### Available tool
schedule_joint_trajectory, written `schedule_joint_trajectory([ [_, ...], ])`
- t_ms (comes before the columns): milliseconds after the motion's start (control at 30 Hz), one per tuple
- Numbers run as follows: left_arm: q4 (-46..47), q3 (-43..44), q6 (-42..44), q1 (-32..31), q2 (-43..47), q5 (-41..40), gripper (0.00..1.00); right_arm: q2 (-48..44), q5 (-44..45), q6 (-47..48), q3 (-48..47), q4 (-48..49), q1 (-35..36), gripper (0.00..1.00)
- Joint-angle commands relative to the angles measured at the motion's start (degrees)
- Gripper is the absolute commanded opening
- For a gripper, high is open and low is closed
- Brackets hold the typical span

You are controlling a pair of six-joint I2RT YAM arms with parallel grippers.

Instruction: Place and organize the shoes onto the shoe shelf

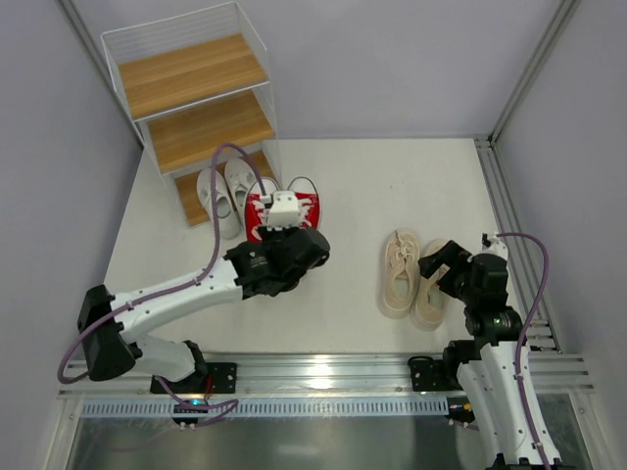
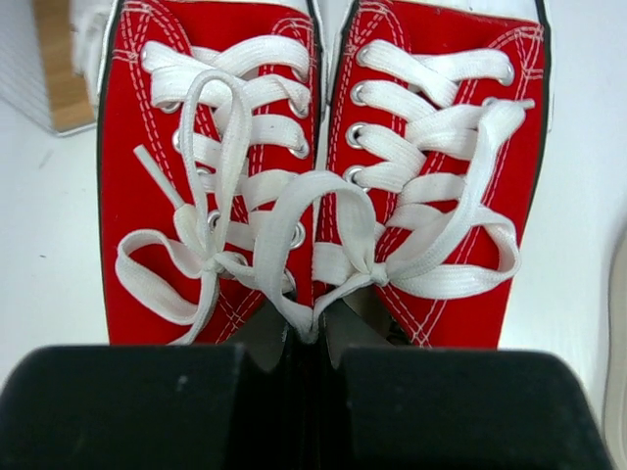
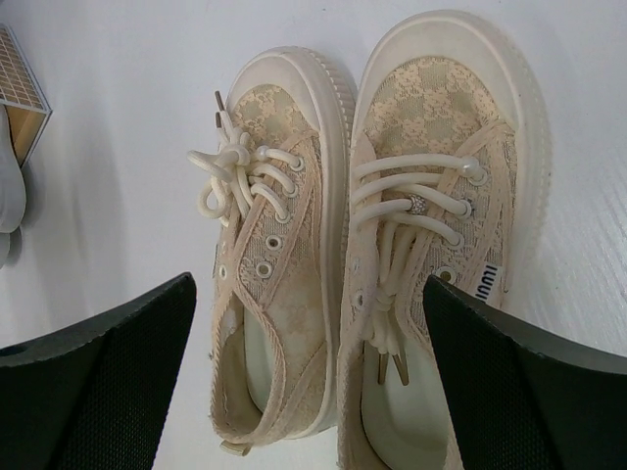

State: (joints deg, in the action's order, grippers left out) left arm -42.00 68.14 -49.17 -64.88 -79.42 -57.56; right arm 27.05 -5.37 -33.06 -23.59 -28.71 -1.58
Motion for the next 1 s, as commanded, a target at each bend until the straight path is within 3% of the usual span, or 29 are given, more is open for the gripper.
schedule_joint_trajectory([
  [0, 7.36, 3.67, 9.87, 9.2, 6.28, -4.42, 0.0, 0.72, -0.96, 1.07, -0.84, 2.17, 0.0, 0.97],
  [67, 8.08, 4.45, 12.15, 14.92, 7.25, -0.37, 0.0, 0.9, -1.05, 1.33, -1.36, 2.08, 0.0, 0.97],
  [167, 8.33, 7.61, 16.1, 18.37, 7.08, 0.52, 0.0, 1.08, -1.05, 1.68, -2.07, 1.9, 0.0, 0.97],
  [367, 8.86, 15.17, 22.7, 20.32, 4.28, -0.18, 0.0, 1.95, -1.75, 1.86, -2.6, 2.34, 0.0, 0.97],
  [667, 11.06, 20.45, 24.12, 32.26, -1.17, 7.72, 0.0, 2.92, -2.11, 2.38, -3.91, 2.61, 0.0, 0.97],
  [967, 15.71, 27.66, 28.69, 39.56, -7.68, 10.71, 0.0, 4.77, -0.87, 3.88, -5.41, 1.99, 0.0, 0.97],
])
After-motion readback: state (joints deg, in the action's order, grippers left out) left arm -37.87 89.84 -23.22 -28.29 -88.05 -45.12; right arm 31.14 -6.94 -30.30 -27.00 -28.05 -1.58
